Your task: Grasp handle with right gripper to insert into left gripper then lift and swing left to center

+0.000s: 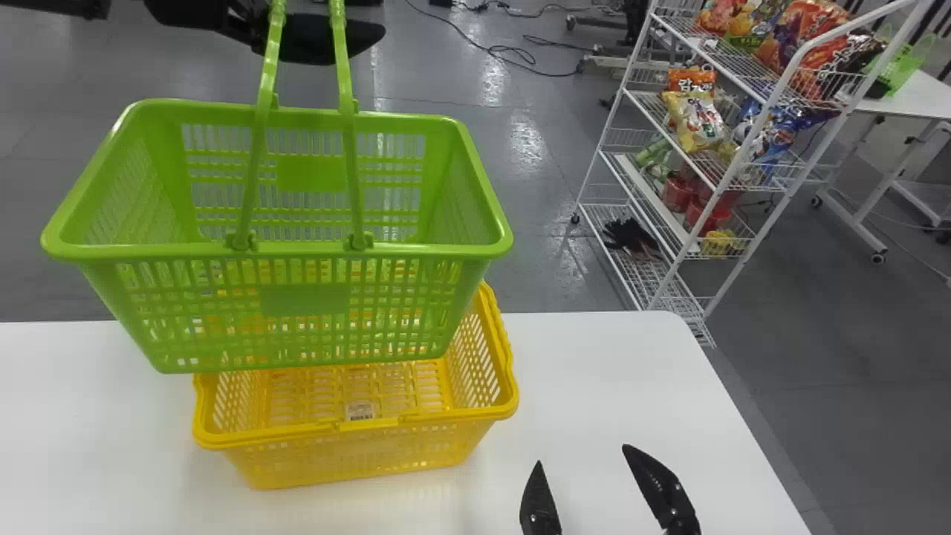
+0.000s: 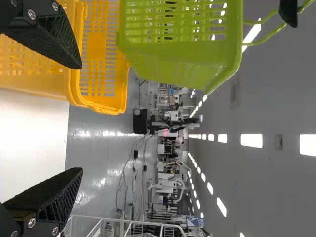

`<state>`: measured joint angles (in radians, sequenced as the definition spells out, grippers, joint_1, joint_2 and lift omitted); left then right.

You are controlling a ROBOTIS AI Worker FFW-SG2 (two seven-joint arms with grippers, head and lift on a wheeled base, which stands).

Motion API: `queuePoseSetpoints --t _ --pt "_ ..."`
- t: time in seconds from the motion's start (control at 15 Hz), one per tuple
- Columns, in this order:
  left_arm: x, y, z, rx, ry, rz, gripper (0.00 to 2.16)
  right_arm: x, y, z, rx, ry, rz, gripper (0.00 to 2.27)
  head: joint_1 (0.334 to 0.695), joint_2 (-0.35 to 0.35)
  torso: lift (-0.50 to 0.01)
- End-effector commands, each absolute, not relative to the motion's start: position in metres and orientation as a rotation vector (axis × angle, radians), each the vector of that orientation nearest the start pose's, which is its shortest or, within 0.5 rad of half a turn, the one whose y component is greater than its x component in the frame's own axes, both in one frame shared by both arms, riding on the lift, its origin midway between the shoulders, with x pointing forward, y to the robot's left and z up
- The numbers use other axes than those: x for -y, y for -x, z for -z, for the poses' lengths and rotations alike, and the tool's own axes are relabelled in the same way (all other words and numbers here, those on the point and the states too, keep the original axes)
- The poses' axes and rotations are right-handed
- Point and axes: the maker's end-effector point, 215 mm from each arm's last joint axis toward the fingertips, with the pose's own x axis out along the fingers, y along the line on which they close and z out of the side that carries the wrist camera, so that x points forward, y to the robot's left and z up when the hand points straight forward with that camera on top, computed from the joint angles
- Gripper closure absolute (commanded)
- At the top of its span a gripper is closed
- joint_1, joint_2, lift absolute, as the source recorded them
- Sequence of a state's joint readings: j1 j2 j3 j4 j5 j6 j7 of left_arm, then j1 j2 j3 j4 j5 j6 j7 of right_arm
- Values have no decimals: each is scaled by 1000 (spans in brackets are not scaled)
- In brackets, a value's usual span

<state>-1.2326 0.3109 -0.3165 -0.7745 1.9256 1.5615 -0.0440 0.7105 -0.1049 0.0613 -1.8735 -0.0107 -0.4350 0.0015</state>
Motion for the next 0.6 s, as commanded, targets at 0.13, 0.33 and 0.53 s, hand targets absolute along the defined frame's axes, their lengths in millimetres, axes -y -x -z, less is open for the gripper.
queuePoseSetpoints --t 0.13,0.33,0.53 --pt "-33 -551 -9 -909 898 1308 147 200 -351 389 17 23 -116 56 623 -214 -93" --pt "-40 -555 -9 -911 908 1289 569 199 -353 390 15 21 -117 56 619 -205 -93" --pt "-45 -559 -19 -897 954 1299 1413 195 -353 393 11 16 -122 56 616 -193 -93"
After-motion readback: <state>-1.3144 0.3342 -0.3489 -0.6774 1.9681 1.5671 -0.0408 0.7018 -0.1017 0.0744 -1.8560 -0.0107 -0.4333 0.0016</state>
